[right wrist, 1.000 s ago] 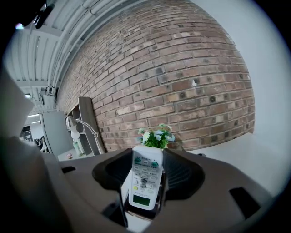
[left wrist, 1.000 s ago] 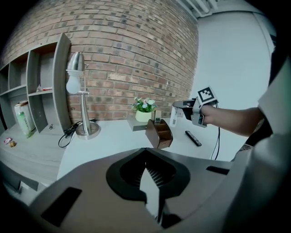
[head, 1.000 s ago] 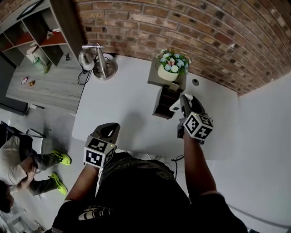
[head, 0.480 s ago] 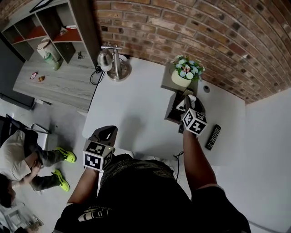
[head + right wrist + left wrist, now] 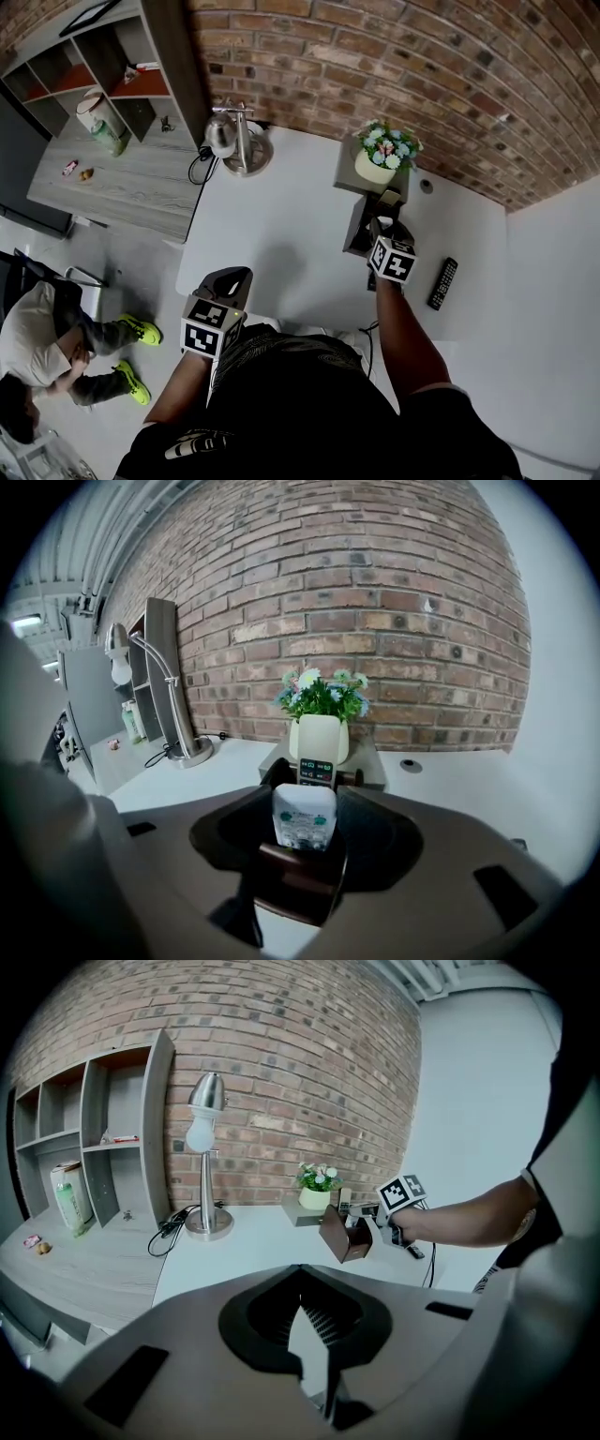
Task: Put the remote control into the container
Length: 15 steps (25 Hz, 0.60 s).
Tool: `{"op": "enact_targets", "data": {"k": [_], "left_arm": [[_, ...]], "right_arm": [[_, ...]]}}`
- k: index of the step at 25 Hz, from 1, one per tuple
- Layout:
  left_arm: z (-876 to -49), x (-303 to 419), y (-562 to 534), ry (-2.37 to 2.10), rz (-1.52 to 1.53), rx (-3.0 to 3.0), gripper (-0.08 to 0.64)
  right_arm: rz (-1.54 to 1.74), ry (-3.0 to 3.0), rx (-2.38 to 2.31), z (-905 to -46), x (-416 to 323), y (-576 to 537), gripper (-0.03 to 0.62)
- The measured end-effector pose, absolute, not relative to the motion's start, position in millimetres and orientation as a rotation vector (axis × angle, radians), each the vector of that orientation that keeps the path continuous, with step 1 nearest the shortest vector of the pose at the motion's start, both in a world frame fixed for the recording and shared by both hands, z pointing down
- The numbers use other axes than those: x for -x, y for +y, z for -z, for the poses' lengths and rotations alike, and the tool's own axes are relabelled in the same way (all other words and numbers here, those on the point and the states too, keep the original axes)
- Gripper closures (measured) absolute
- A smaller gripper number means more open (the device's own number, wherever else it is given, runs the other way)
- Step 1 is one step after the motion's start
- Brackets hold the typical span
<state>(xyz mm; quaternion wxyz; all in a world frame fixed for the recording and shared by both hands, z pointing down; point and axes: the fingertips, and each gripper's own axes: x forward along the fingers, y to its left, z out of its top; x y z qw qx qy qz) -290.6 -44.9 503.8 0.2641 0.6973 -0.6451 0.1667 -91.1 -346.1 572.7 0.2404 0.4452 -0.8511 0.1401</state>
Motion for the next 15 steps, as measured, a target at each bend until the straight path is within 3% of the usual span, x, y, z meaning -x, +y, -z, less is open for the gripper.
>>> {"op": "enact_targets", "data": {"k": [5,13,14,15], "left_arm": [[-505.5,283.2,-52.4,-1.708,-0.449,-1.910,0.554],[-495.5,245.3,-71.1,-1.622,-0.442,-2.047,0.555],[-492.2,238.1,-74.6,-1.607,-0.433,-2.070,0.555],[-488.2,230.3,-77.9,-1.590,-0.419,-2.096,0.554]], "right_arm": [[-0.406,-2.338,-1.190,-561.8,90.8,-345.9,0.370],[-0.461,-2.590,-1.167,-472.7,65.2,-282.2,0.372],[-0.487,-2.631,-1.121,-464.8,65.1,-266.0,0.392],[-0.513,-2.666,-1.080,-458.6,64.5,-249.5,0.481]]}}
